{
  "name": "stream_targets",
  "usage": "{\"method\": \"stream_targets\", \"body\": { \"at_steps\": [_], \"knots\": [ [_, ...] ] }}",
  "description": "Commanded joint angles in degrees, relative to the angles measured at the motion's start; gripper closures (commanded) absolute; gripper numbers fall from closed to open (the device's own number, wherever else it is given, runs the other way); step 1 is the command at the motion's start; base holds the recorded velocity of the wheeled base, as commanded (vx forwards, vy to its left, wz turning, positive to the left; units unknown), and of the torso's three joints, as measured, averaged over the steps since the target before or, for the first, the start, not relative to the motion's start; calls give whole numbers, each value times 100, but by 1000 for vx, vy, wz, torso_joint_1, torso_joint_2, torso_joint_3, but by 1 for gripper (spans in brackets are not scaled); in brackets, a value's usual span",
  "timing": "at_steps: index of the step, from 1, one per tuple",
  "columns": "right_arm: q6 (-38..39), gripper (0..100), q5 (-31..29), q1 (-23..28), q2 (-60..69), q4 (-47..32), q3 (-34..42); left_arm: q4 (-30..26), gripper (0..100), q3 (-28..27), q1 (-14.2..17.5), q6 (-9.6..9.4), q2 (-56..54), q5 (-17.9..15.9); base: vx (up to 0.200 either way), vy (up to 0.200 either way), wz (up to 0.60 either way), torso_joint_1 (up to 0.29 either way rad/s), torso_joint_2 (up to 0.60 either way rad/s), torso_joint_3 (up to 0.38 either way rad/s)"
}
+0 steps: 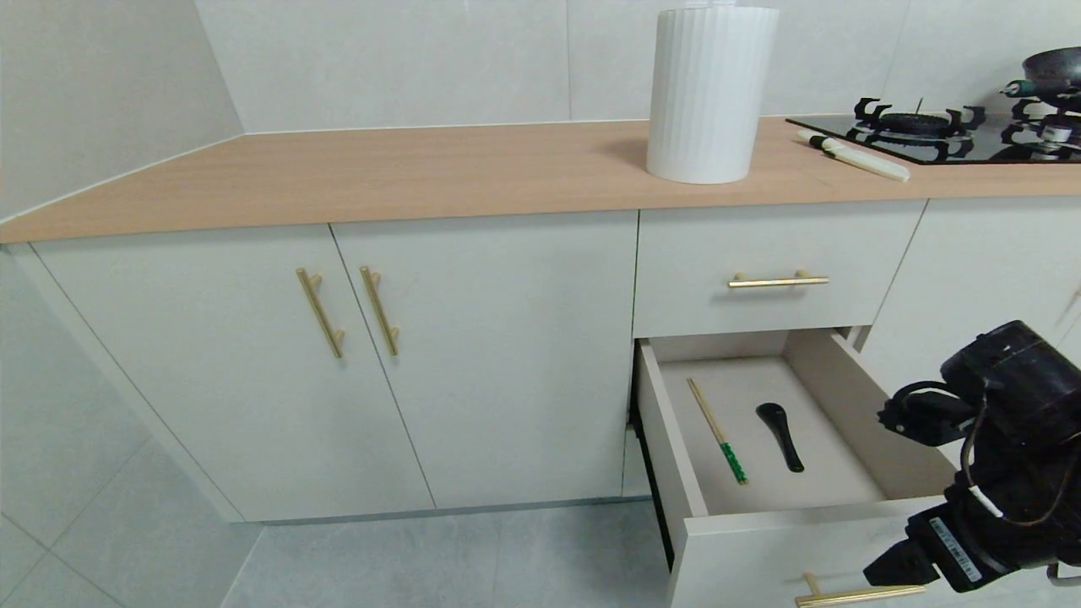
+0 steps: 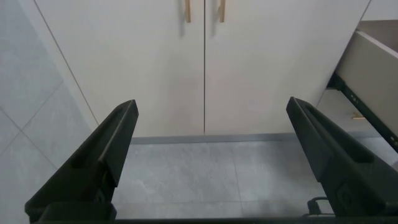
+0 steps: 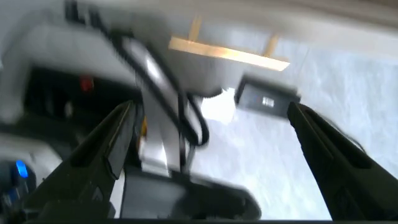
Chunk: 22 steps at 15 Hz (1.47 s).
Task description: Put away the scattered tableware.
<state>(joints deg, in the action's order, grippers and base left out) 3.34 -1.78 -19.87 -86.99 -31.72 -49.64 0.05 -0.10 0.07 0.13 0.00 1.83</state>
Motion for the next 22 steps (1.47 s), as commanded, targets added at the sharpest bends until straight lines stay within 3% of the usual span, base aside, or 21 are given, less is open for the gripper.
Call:
{"method": "stream_targets", "body": {
  "at_steps": [1, 9, 17, 22],
  "knots": [
    [149, 0, -24, -193, -617, -18, -28, 4, 0, 1, 1, 4, 9, 2, 0, 0, 0, 0, 0, 0],
    [395, 0, -464, 159, -1101, 298, -134, 4, 0, 1, 1, 4, 9, 2, 0, 0, 0, 0, 0, 0],
    [395, 0, -455, 677, -1285, 940, -116, 4, 0, 1, 1, 4, 9, 2, 0, 0, 0, 0, 0, 0],
    [422, 0, -490, 713, -1479, 1423, -90, 4, 0, 1, 1, 4, 9, 2, 0, 0, 0, 0, 0, 0]
  ]
}}
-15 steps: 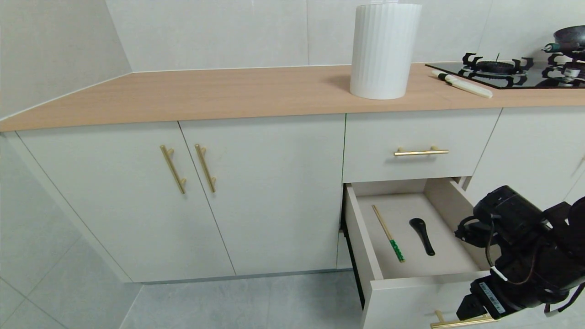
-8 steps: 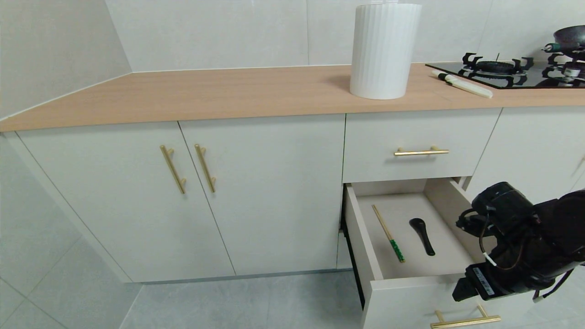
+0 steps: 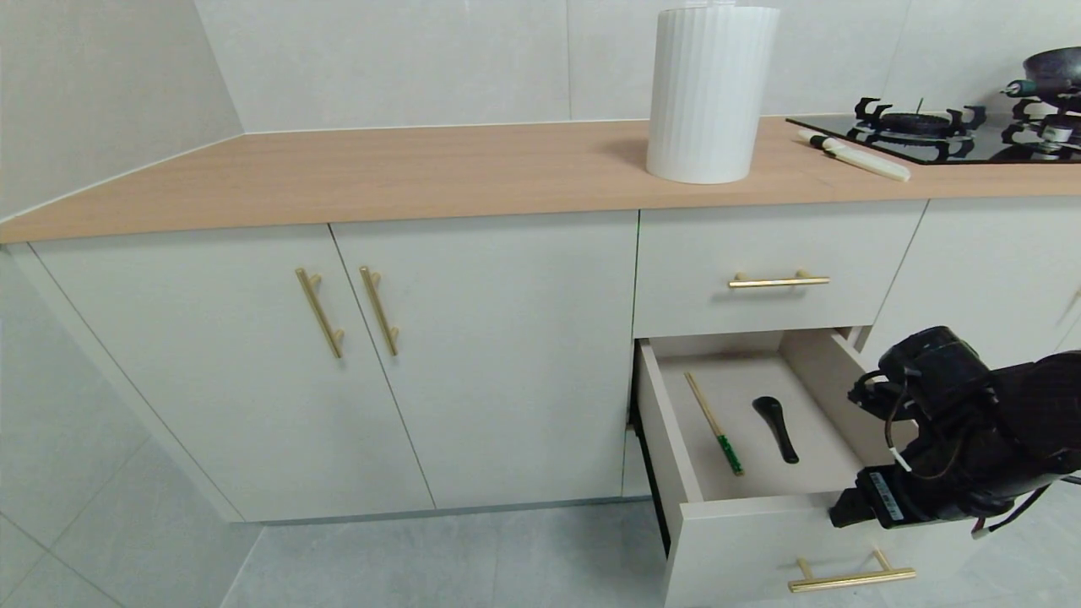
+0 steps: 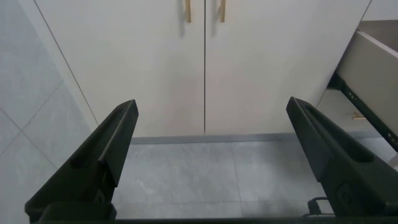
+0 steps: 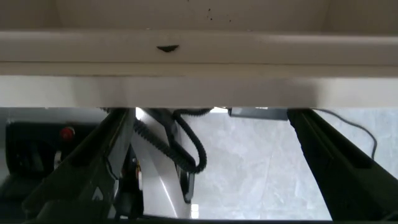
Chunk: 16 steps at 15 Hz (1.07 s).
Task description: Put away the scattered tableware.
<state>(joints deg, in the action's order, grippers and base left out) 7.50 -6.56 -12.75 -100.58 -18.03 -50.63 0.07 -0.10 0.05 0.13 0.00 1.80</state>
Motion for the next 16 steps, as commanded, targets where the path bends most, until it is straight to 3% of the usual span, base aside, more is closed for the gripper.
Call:
{"method": "stream_targets", "body": {
  "at_steps": [1, 7, 16],
  "knots": [
    [15, 0, -30, 1, -119, 98, 9, 1, 0, 1, 4, 4, 9, 4, 0, 0, 0, 0, 0, 0],
    [-20, 0, -91, 45, -647, 871, -255, 1, 0, 1, 4, 4, 9, 4, 0, 0, 0, 0, 0, 0],
    [-284, 0, -91, 229, -1640, 907, -1960, 1, 0, 1, 4, 4, 9, 4, 0, 0, 0, 0, 0, 0]
  ]
}}
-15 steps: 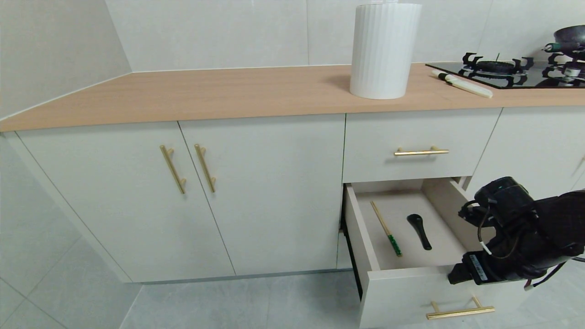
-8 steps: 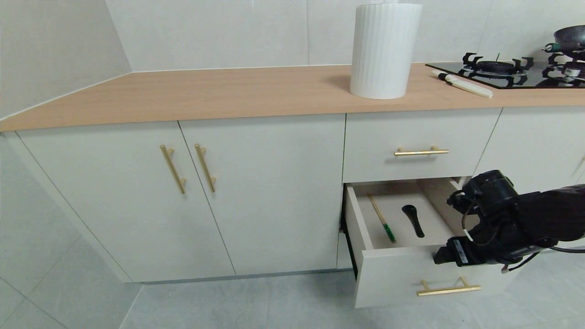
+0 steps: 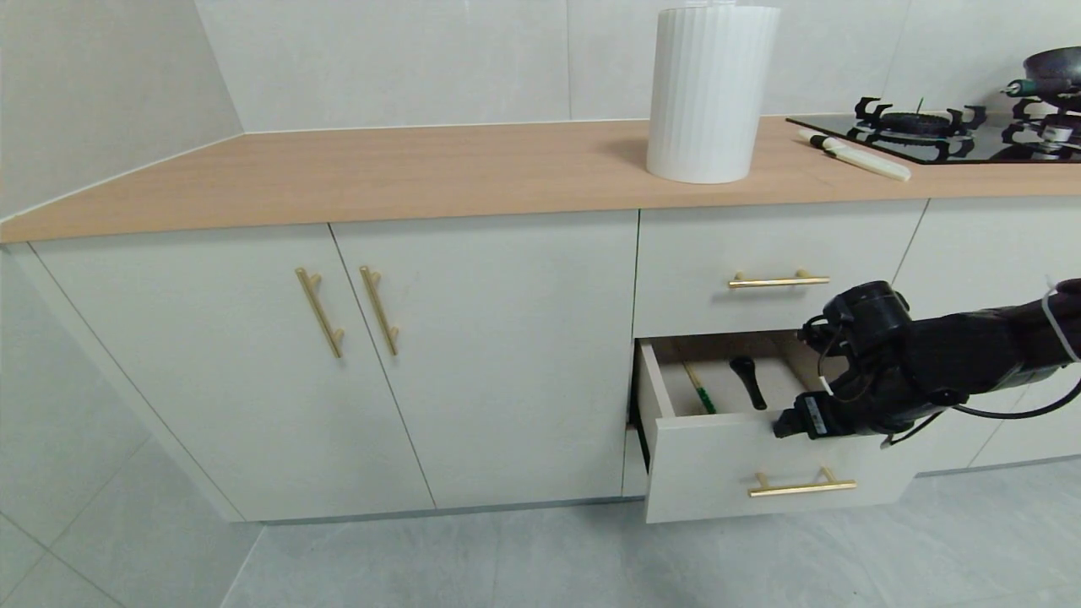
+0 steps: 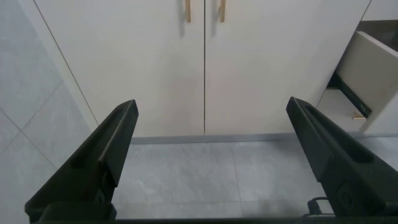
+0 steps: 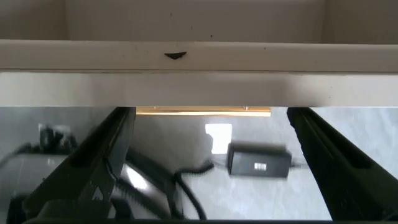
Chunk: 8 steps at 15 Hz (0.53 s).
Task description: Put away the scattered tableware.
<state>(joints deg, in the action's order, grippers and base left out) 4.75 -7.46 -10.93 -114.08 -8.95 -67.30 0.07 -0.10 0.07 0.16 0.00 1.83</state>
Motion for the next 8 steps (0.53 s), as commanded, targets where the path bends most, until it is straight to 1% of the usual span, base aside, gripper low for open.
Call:
{"method": "stream_targets", "body": {
  "at_steps": [1, 4, 8],
  "knots": [
    [-18, 0, 8, 56, -387, -2, -485, 1, 0, 1, 1, -7, 9, 2, 0, 0, 0, 0, 0, 0],
    [-10, 0, 8, 74, -730, -2, -1004, 1, 0, 1, 1, 2, 9, 2, 0, 0, 0, 0, 0, 0],
    [17, 0, 25, 267, -1090, 7, -1540, 1, 0, 1, 1, 2, 9, 2, 0, 0, 0, 0, 0, 0]
  ]
}}
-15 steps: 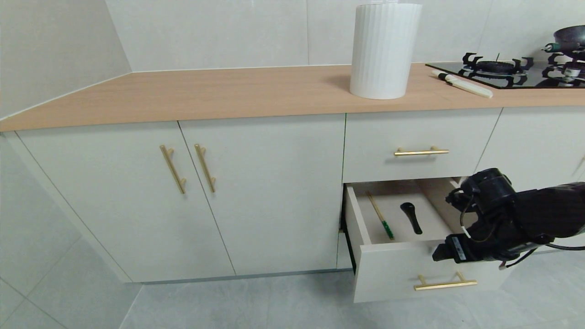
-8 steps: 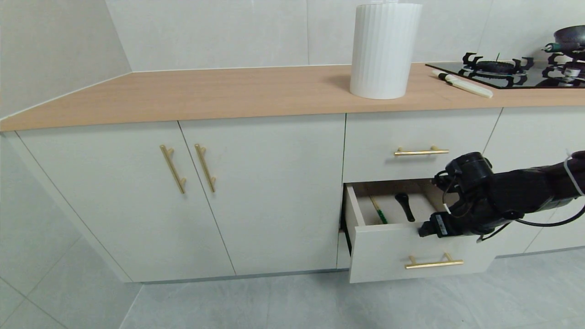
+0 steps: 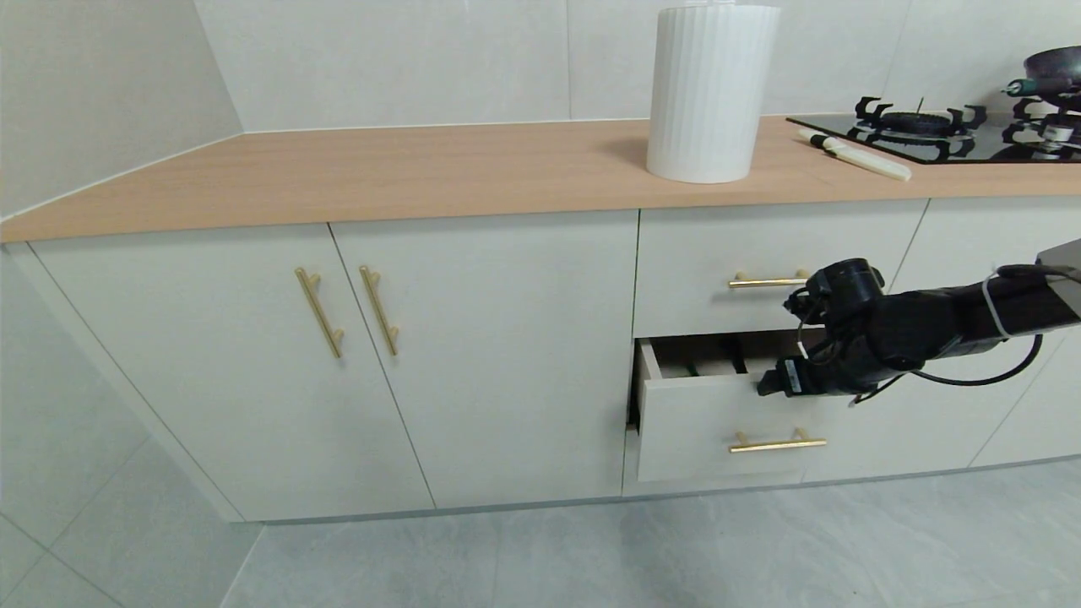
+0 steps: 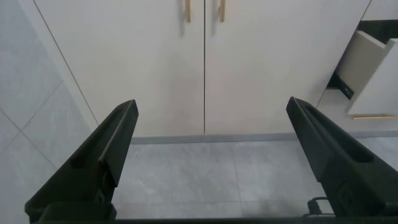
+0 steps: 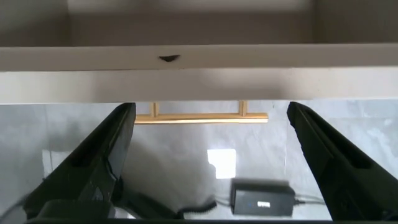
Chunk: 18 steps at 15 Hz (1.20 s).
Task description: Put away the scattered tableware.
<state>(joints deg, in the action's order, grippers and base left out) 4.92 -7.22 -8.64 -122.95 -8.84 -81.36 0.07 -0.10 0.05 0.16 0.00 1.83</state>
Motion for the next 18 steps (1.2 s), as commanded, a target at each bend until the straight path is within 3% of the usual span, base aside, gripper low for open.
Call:
{"method": "stream_targets", "body": {
  "at_steps": [1, 8, 15, 18],
  "knots": [
    [8, 0, -8, 82, -247, 5, -170, 1, 0, 1, 4, 2, 9, 2, 0, 0, 0, 0, 0, 0],
    [52, 0, -175, 205, -598, 1147, -108, 1, 0, 1, 4, 2, 9, 2, 0, 0, 0, 0, 0, 0],
    [123, 0, -491, 135, -976, 2967, 279, 1, 0, 1, 4, 2, 9, 2, 0, 0, 0, 0, 0, 0],
    [123, 0, -588, 135, -1029, 3160, 270, 1, 0, 1, 4, 2, 9, 2, 0, 0, 0, 0, 0, 0]
  ]
}}
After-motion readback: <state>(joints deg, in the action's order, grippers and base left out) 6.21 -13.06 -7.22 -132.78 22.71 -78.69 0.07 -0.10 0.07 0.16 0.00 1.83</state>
